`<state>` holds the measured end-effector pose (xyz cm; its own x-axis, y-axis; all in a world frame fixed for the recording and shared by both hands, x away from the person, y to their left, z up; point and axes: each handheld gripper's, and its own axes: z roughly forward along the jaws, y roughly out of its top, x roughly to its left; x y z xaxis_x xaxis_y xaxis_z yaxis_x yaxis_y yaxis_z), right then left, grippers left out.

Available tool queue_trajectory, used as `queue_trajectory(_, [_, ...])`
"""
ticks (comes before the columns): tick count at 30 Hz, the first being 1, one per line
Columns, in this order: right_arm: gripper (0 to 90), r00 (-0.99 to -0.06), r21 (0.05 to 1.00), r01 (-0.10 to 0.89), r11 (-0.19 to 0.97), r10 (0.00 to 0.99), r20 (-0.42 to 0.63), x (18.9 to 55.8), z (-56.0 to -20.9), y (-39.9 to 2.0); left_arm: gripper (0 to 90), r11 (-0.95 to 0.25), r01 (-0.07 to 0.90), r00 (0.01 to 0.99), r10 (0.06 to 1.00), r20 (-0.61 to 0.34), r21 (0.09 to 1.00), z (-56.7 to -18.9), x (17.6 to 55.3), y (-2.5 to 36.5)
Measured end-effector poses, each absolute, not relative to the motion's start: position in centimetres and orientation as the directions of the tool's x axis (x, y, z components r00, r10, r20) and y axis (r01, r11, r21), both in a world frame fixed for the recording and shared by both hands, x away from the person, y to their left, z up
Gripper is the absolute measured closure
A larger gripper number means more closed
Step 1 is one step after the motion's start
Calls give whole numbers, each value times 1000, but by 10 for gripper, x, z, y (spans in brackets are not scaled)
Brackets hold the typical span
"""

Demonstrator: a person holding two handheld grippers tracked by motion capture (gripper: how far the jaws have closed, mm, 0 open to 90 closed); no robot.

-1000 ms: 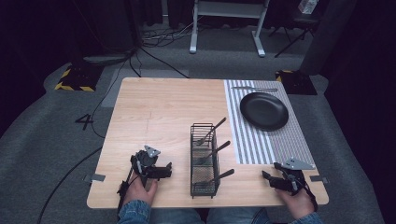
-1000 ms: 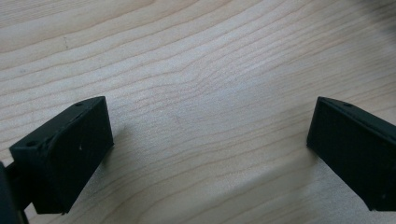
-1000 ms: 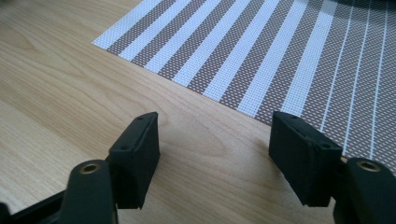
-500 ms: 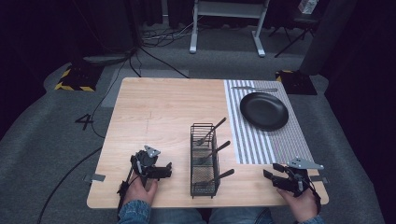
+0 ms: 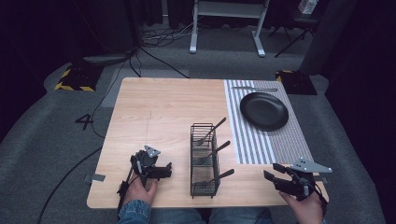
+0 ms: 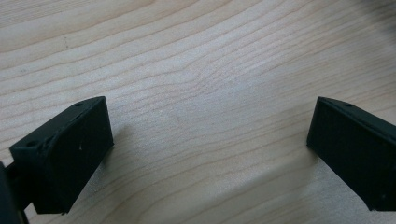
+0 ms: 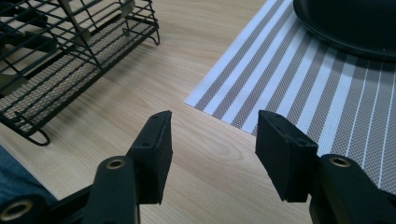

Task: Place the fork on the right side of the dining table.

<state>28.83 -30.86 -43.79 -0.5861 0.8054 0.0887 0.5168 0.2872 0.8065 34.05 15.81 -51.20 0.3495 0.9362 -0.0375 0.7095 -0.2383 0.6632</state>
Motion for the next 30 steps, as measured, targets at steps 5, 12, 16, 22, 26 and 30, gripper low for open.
queue_trajectory(5, [467, -600, 812, 502, 298, 796, 79, 285, -428, -303, 4, -238, 709, 349, 936, -38, 663, -512, 341, 158])
queue_trajectory(12, [472, -634, 814, 488, 315, 769, 82, 279, -413, -293, 4, -238, 709, 350, 936, -38, 663, -512, 341, 158])
queue_trajectory(16, [474, -649, 819, 480, 313, 755, 92, 276, -406, -288, 4, -238, 710, 350, 936, -38, 663, -512, 341, 158])
queue_trajectory(22, [476, -690, 830, 441, 341, 720, 71, 272, -391, -274, 4, -238, 709, 349, 936, -37, 663, -512, 340, 158])
queue_trajectory(26, [476, -709, 834, 424, 353, 702, 63, 271, -381, -266, 4, -238, 709, 349, 936, -37, 663, -512, 340, 158])
queue_trajectory(30, [477, -724, 837, 409, 364, 687, 55, 269, -375, -258, 4, -238, 709, 349, 936, -37, 663, -512, 340, 158])
